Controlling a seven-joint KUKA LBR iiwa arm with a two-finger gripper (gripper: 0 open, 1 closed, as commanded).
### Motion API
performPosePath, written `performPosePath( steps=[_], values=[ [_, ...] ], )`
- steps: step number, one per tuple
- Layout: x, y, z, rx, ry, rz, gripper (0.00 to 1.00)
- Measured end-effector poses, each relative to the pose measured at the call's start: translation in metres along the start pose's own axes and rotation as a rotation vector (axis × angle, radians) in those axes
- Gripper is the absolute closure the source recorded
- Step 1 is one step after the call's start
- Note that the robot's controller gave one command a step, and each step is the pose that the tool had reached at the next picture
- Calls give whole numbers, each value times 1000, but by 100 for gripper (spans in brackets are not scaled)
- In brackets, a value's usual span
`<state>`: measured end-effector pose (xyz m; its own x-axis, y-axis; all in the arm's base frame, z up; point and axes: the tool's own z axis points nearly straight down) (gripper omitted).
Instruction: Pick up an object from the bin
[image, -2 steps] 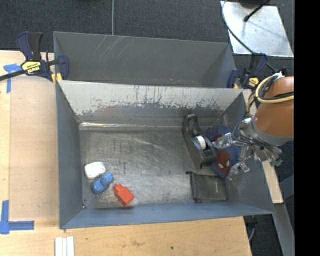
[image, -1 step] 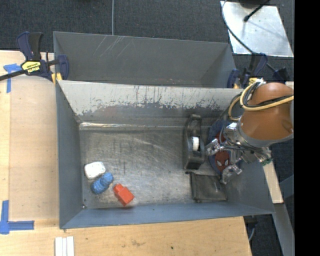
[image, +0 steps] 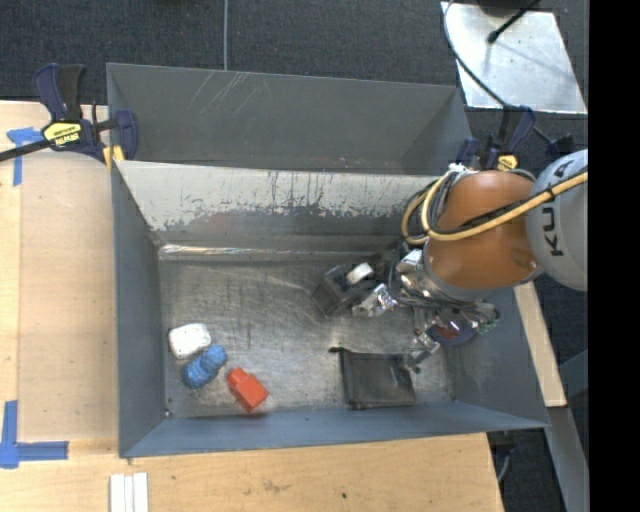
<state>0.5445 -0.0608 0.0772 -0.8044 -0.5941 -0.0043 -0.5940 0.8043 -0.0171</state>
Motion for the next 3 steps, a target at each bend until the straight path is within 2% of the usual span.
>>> performPosePath(
  steps=[1, 2, 3],
  values=[
    [-3, 2, -1, -5, -9, 2, 100],
    [-6, -2, -72, -9, -5, 6, 100],
    [-8, -4, -126, -10, -4, 9, 100]
  ],
)
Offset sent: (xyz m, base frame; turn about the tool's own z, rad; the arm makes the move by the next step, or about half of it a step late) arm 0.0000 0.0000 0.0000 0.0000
